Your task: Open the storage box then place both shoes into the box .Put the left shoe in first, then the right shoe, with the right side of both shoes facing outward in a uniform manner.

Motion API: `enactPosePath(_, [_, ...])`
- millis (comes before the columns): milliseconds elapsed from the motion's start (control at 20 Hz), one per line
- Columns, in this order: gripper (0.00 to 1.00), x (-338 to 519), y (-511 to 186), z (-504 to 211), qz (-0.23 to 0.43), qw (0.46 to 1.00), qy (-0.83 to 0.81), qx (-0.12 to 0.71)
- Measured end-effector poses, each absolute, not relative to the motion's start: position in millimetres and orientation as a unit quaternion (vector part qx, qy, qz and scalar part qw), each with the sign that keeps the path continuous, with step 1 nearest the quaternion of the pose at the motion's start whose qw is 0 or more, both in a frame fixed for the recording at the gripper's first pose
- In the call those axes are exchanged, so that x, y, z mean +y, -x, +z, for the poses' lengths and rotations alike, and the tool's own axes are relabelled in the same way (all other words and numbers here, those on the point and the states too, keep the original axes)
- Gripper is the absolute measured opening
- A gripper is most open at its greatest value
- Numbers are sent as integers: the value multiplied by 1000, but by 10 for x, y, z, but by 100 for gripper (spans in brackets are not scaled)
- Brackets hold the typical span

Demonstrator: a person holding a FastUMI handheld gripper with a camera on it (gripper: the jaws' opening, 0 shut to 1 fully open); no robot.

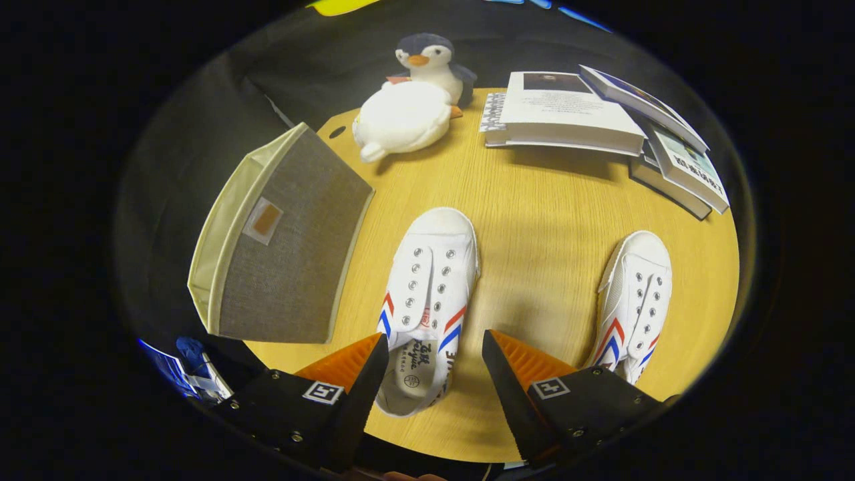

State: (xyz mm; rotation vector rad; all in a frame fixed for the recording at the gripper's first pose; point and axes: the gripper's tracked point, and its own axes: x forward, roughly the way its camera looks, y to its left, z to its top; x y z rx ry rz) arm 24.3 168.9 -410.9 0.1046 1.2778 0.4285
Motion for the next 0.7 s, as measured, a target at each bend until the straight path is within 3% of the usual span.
enactPosePath(450, [84,1656,-201,-4531,204,738,49,642])
enactPosePath(600, [52,1754,-171,-4503,220,721,13,657])
enactPosePath(650, [30,1731,-184,-4484,216,716,8,664])
enactPosePath(700, [22,1731,-179,-4529,209,715,-8,667])
